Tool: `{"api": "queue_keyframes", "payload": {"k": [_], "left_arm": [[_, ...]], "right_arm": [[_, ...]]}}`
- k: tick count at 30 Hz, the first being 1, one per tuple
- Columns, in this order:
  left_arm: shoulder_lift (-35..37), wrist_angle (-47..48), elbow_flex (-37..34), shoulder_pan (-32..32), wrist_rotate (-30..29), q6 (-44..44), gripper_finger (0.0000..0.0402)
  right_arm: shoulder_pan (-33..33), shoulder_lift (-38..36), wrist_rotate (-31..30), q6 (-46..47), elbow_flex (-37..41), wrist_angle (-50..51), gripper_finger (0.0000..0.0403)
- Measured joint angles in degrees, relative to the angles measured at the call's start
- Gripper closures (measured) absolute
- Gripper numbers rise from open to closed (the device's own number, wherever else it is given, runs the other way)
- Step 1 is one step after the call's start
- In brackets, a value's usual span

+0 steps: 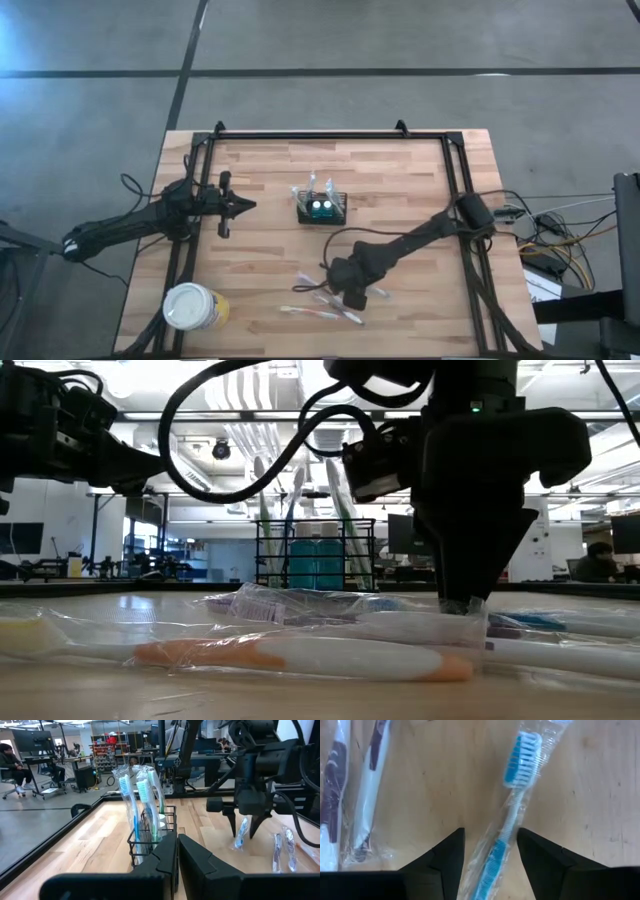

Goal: Pick & Place toothbrushing station
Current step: Put the blue toothbrush into the wire organizer

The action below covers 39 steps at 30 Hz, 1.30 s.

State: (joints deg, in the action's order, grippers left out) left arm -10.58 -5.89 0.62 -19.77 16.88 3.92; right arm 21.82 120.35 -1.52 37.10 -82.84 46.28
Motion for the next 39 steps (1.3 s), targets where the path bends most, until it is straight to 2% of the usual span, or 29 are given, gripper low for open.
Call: {"api": "queue_keyframes", "payload": {"k": [4, 14, 19, 22, 26, 30, 33, 37, 39], "left_arm": [[0.0, 0.0, 0.0, 0.0, 0.0, 0.0, 0.0378], [0.0, 0.0, 0.0, 0.0, 0.0, 0.0, 0.0378], [0.0, 0.0, 0.0, 0.0, 0.0, -0.1, 0.0378], [0.0, 0.0, 0.0, 0.1, 0.0, -0.1, 0.0378], [0.0, 0.0, 0.0, 0.1, 0.0, -0.1, 0.0378], [0.0, 0.5, 0.0, 0.1, 0.0, -0.1, 0.0378], [-0.1, 0.5, 0.0, 0.1, 0.0, -0.2, 0.0378], [-0.1, 0.5, 0.0, 0.1, 0.0, -0.4, 0.0378], [-0.1, 0.6, 0.0, 0.1, 0.0, -0.4, 0.0378]], "right_arm": [[-0.2, 0.2, 0.0, -1.8, -0.7, 1.3, 0.0259], [-0.4, 0.1, 0.0, -4.4, -0.6, 1.7, 0.0382], [-0.3, -1.4, -1.5, -6.7, -0.2, 2.0, 0.0385], [0.0, -3.9, -5.0, -8.9, 0.0, 2.9, 0.0385], [0.9, -11.3, -13.1, -12.7, 0.8, 3.1, 0.0385], [1.3, -21.3, -19.4, -16.7, 6.1, -2.3, 0.0385], [1.0, -31.0, -19.5, -21.5, 13.3, -14.4, 0.0385], [0.6, -43.9, -13.8, -28.9, 26.0, -30.6, 0.0385], [0.0, -51.3, -13.2, -31.0, 32.7, -36.6, 0.0385]]}}
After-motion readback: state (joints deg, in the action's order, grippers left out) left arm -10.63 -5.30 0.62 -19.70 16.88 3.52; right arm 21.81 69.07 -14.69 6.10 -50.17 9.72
